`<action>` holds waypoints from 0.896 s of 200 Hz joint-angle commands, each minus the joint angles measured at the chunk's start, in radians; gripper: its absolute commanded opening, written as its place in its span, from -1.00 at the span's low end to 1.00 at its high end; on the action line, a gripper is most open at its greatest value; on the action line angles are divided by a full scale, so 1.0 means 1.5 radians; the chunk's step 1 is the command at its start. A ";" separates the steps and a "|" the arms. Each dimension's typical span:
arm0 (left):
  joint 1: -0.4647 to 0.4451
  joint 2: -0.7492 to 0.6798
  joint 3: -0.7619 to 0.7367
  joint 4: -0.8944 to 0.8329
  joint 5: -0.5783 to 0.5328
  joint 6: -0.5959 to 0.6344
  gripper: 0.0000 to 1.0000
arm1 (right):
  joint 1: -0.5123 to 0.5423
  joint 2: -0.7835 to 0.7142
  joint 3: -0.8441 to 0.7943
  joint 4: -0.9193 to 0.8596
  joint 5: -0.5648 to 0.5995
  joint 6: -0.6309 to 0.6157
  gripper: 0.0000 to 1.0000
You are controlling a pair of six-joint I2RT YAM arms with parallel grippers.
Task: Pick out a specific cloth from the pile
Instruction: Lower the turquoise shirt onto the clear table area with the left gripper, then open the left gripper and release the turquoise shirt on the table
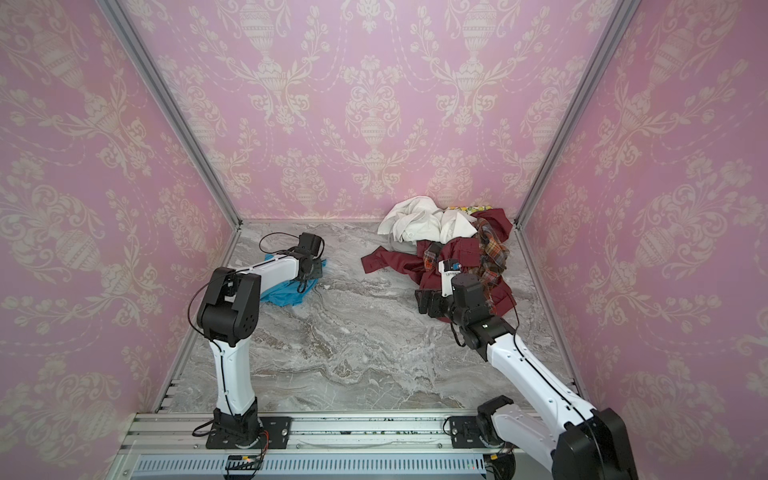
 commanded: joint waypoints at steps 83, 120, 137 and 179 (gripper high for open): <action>0.181 0.099 0.122 -0.057 0.129 -0.167 -0.57 | 0.005 0.005 -0.024 0.051 -0.035 -0.022 0.78; 0.212 0.119 0.177 -0.070 0.115 -0.195 -0.49 | 0.016 0.020 -0.023 0.114 -0.109 -0.057 0.79; 0.217 0.140 0.224 -0.095 0.121 -0.200 -0.38 | 0.034 0.039 -0.009 0.123 -0.119 -0.084 0.79; 0.215 0.165 0.291 -0.136 0.134 -0.207 0.01 | 0.080 0.086 0.023 0.136 -0.115 -0.106 0.79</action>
